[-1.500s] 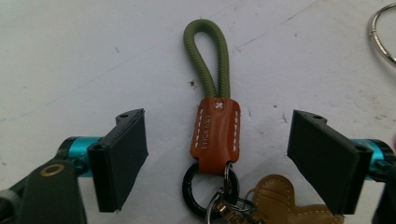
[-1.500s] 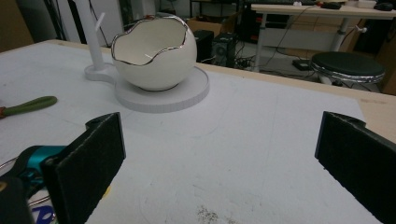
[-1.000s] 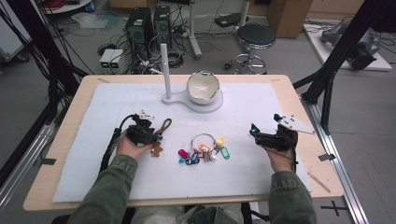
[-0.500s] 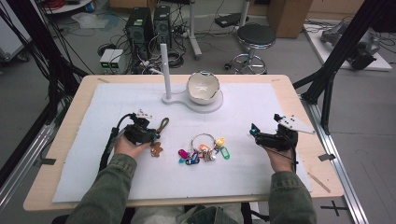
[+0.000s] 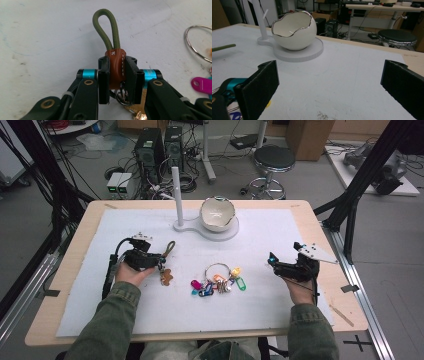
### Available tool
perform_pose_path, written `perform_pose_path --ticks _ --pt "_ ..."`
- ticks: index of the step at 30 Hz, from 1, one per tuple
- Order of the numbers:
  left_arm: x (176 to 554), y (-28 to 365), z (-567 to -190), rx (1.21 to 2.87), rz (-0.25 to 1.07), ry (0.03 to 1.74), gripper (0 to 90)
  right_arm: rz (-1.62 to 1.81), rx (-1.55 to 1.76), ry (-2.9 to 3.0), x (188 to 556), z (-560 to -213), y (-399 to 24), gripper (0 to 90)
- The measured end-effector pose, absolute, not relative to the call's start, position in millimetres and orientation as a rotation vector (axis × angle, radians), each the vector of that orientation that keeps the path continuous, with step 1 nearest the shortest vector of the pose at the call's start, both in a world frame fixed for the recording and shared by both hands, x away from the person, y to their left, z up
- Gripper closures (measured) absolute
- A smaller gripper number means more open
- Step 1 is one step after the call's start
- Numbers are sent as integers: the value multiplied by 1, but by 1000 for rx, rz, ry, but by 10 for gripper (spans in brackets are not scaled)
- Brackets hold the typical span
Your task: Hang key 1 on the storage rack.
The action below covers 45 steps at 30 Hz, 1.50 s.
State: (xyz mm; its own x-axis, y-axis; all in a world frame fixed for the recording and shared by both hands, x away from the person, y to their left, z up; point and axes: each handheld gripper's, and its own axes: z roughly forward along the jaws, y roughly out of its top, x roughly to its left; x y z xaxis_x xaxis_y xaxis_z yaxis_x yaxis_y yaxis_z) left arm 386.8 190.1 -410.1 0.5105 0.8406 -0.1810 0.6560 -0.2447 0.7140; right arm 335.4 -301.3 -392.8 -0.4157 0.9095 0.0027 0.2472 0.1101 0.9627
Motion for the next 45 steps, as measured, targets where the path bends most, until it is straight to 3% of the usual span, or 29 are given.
perform_pose_path --ticks 9,45 --pt "390 202 -389 1984 327 1218 745 1332 1135 1763 335 -393 -301 7" --pt "414 238 -314 1688 379 1282 748 1327 1138 1759 335 -393 -302 6"
